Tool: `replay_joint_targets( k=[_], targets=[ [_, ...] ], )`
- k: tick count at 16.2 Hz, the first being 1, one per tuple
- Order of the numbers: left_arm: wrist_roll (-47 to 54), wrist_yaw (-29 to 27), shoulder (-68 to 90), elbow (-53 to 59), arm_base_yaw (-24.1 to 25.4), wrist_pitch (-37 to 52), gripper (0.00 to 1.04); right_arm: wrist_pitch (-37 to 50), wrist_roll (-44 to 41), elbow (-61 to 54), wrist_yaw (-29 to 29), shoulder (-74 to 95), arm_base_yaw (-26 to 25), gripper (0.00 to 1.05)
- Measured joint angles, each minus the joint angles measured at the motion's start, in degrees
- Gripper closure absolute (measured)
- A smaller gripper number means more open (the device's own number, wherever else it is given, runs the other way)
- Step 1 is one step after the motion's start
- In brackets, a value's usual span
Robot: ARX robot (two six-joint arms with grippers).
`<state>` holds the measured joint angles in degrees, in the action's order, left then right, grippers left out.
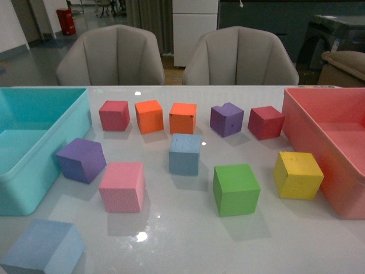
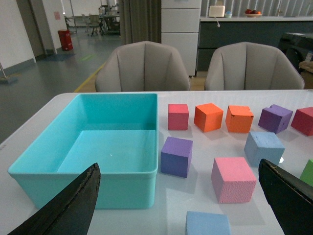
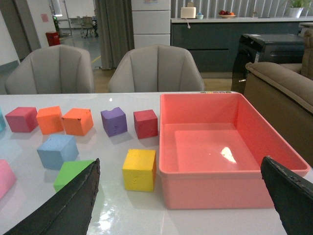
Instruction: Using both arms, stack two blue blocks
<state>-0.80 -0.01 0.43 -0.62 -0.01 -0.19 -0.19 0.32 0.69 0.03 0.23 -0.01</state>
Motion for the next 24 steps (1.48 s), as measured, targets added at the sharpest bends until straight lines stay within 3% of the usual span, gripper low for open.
replay_joint_targets(
  k=[2,3,4,7,9,11,14,16,20,24],
  targets=[
    [-0.3,1.5,0.5,-0.6,0.6,-2.5,0.07,0.0,0.0,0.0,0.0,0.0,0.0,0.06],
    [-2.1,10.0,6.1,-4.6,3.9,-11.8,0.07,0.0,0.0,0.0,-0.1,0.0,0.0,0.06],
    [-3.5,13.7,9.2,-6.4,4.3,-13.9,0.07,0.0,0.0,0.0,-0.1,0.0,0.0,0.06],
    [-4.4,15.4,9.1,-7.6,3.9,-12.4,0.07,0.0,0.0,0.0,-0.1,0.0,0.0,0.06],
    [-4.9,12.5,13.9,-7.6,1.2,-8.5,0.07,0.0,0.0,0.0,-0.1,0.0,0.0,0.06],
    [-5.0,7.0,22.0,-7.6,-4.5,-1.0,0.07,0.0,0.0,0.0,-0.1,0.0,0.0,0.06],
    [-5.2,-0.9,45.5,-9.6,-16.0,15.6,0.07,0.0,0.0,0.0,-0.1,0.0,0.0,0.06],
    [-5.2,-4.0,62.2,-13.9,-19.9,22.5,0.07,0.0,0.0,0.0,0.0,0.0,0.0,0.06],
    [-5.2,-8.7,80.2,-16.5,-21.0,24.9,0.07,0.0,0.0,0.0,-0.1,0.0,0.0,0.06],
    [-5.6,-8.8,86.2,-18.4,-18.5,27.4,0.07,0.0,0.0,0.0,-0.1,0.0,0.0,0.06]
  ],
)
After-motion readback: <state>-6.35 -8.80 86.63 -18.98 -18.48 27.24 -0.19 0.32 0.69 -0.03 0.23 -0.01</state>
